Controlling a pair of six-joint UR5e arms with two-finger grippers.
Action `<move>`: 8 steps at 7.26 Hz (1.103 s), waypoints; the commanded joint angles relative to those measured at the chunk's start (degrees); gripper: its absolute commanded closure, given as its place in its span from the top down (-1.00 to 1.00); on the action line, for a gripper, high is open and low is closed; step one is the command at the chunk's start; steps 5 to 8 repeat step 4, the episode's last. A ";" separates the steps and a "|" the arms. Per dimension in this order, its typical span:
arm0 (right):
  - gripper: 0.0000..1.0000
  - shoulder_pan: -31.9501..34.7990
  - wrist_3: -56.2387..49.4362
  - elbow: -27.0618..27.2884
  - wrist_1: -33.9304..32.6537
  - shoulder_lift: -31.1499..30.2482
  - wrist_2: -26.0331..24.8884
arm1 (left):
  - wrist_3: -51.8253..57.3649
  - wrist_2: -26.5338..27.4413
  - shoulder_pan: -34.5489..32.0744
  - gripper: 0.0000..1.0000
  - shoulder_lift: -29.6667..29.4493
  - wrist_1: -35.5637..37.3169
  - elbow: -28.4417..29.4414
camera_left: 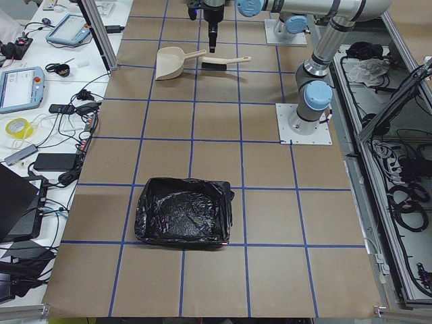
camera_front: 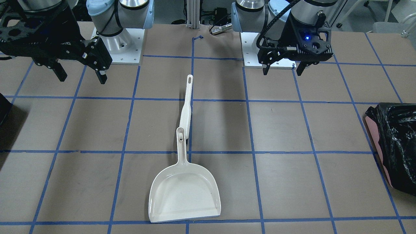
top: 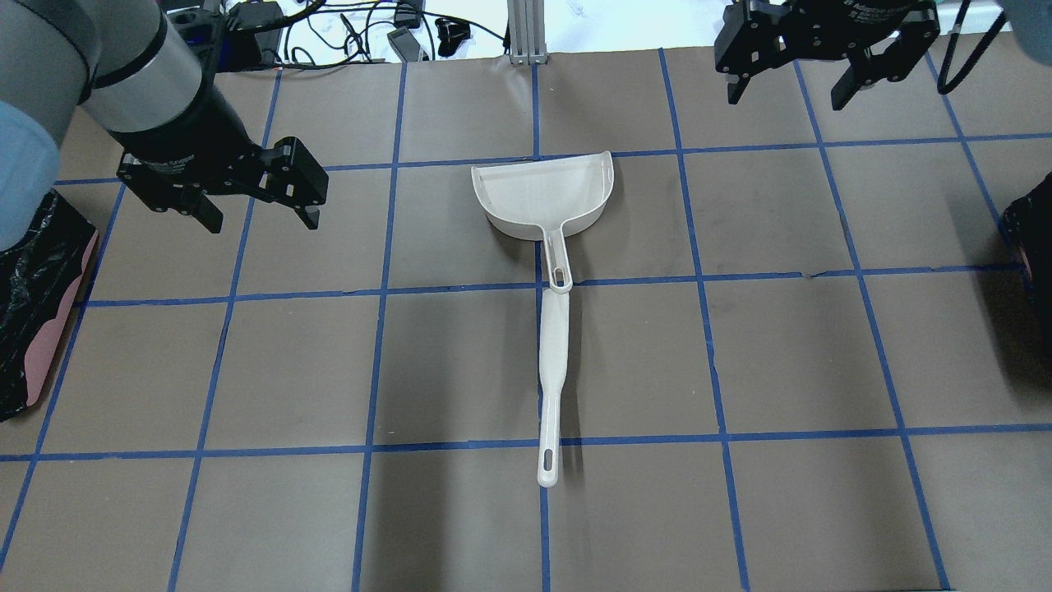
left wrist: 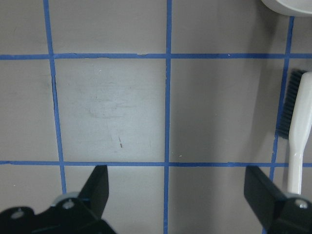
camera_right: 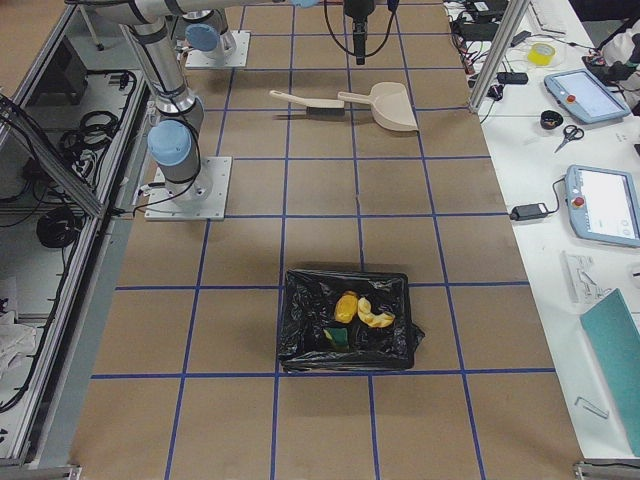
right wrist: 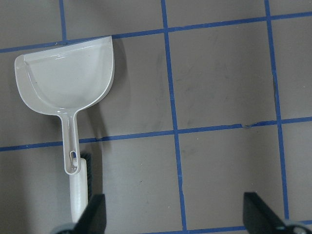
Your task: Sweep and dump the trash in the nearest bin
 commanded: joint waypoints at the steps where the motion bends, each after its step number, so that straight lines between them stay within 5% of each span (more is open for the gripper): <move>1: 1.00 0.00 0.00 0.00 0.00 0.01 0.00 | 0.19 0.16 0.00 1.00 0.16 -0.01 0.07; 8: 1.00 0.00 0.00 0.00 0.00 0.01 0.00 | 0.10 -0.10 0.00 1.00 0.68 -0.01 -0.01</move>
